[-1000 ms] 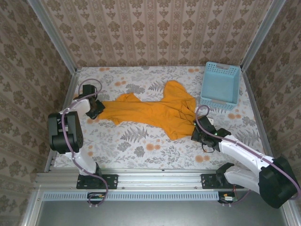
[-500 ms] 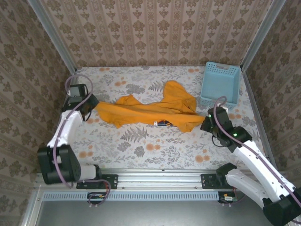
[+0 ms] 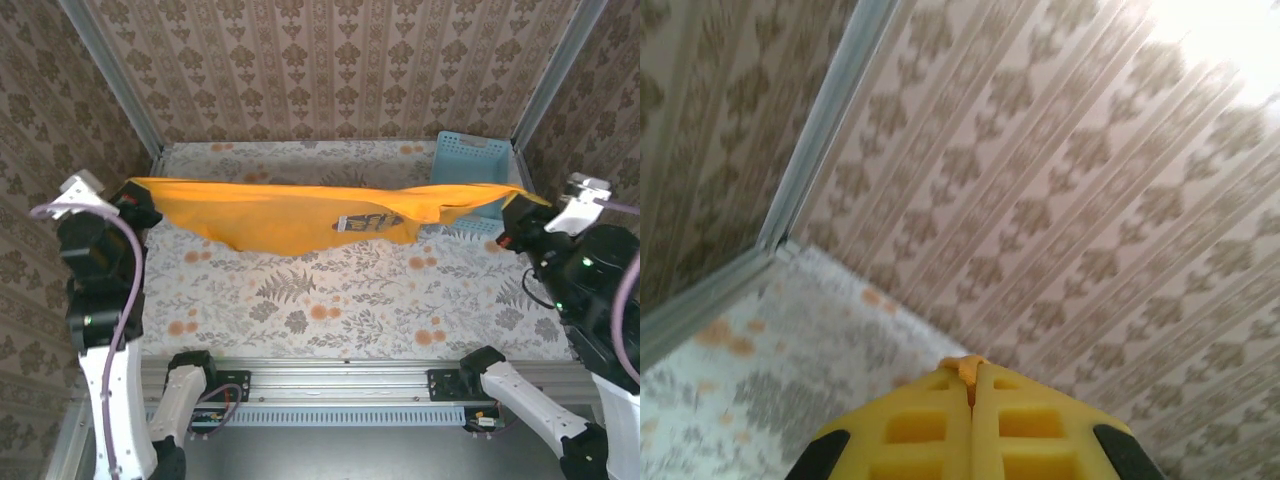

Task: Fold the inside-out t-shirt

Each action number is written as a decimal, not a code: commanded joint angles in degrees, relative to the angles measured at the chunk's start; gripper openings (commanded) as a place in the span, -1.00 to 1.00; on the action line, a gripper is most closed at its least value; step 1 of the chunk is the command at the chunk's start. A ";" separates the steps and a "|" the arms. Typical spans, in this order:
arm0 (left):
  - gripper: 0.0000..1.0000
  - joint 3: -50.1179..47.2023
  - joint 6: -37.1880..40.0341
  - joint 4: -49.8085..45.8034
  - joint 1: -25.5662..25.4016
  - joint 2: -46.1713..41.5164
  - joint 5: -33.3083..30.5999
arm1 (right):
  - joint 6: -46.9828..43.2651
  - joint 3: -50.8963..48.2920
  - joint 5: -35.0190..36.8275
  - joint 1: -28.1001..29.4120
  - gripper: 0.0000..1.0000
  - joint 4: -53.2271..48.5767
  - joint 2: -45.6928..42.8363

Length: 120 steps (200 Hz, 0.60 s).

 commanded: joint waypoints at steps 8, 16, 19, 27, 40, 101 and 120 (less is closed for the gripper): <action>-1.00 1.89 3.25 -2.38 0.68 5.74 -3.93 | -4.44 4.42 2.37 -0.49 -1.00 1.04 3.78; -1.00 2.87 4.08 -2.65 0.63 8.76 -2.48 | -4.93 5.39 2.16 -0.45 -1.00 1.63 5.71; -1.00 3.29 4.22 -2.69 0.60 10.02 -1.79 | -5.19 5.75 1.99 -0.44 -1.00 1.85 6.49; -1.00 4.64 4.24 -3.46 0.60 13.29 -0.35 | -5.53 6.42 1.52 -0.47 -1.00 2.34 8.78; -1.00 7.26 4.17 -4.39 0.61 19.28 2.35 | -6.11 7.15 0.61 -0.49 -1.00 3.13 12.78; -1.00 21.08 2.44 -8.91 0.87 48.34 6.95 | -7.10 8.98 -4.05 -5.03 -1.00 10.16 32.68; -1.00 27.79 2.14 -7.36 1.04 55.85 10.45 | -5.21 11.64 -9.70 -9.24 -1.00 14.08 38.21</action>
